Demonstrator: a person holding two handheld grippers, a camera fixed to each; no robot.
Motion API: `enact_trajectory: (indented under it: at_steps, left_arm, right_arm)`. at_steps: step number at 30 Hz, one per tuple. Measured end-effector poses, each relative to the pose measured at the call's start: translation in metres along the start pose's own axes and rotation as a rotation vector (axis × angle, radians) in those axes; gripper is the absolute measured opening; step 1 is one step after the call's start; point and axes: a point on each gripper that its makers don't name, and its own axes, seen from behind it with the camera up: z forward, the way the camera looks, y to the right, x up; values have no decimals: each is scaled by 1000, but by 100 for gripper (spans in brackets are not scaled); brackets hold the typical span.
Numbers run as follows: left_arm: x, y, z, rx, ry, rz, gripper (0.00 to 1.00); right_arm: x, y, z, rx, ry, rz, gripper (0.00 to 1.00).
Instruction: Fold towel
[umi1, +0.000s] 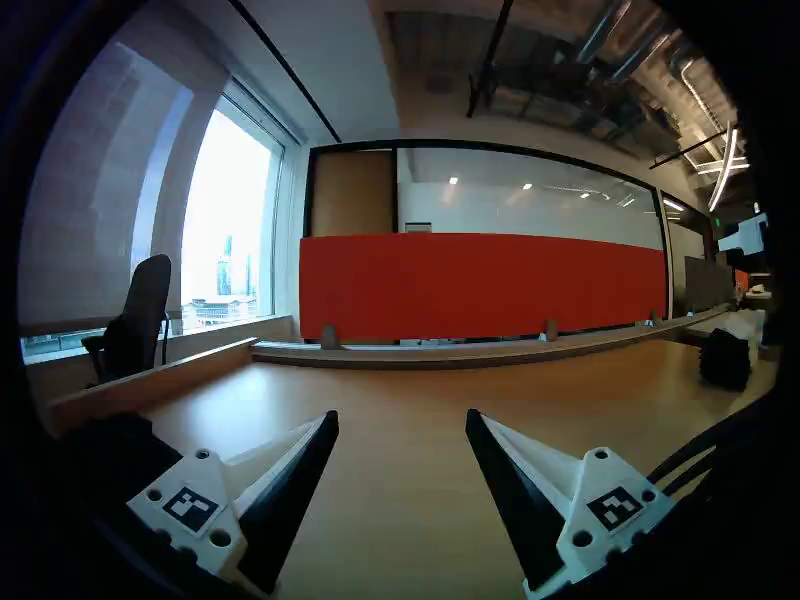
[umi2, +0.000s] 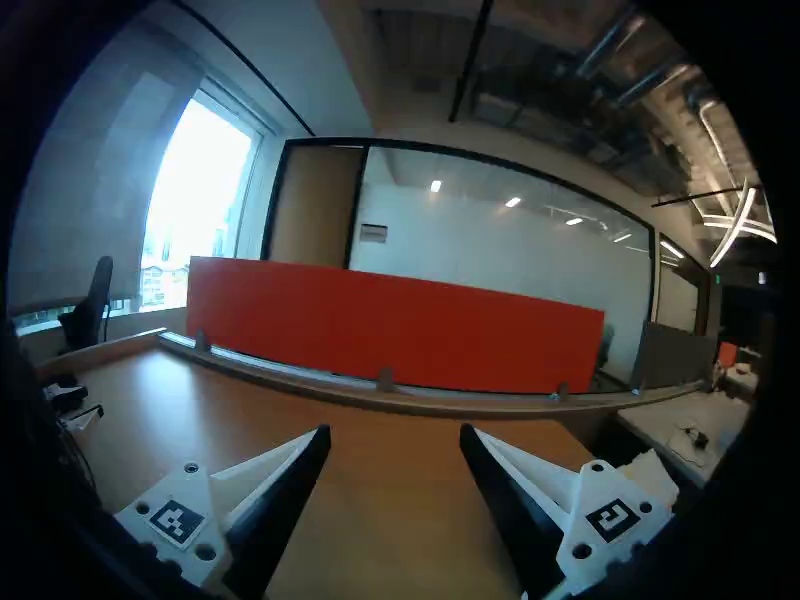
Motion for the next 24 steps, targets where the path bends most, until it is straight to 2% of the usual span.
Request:
enact_trajectory:
  at_steps: [9,17,24]
  left_arm:
    - [-3,1,1,0,1,0,94]
    - [-7,1,1,0,2,-2,94]
    - [-9,1,2,0,3,-2,94]
  right_arm:
    - [-1,15,0,-16,17,-13,100]
    - [5,25,-3,-13,47,28,100]
    - [0,36,-4,-37,67,68,100]
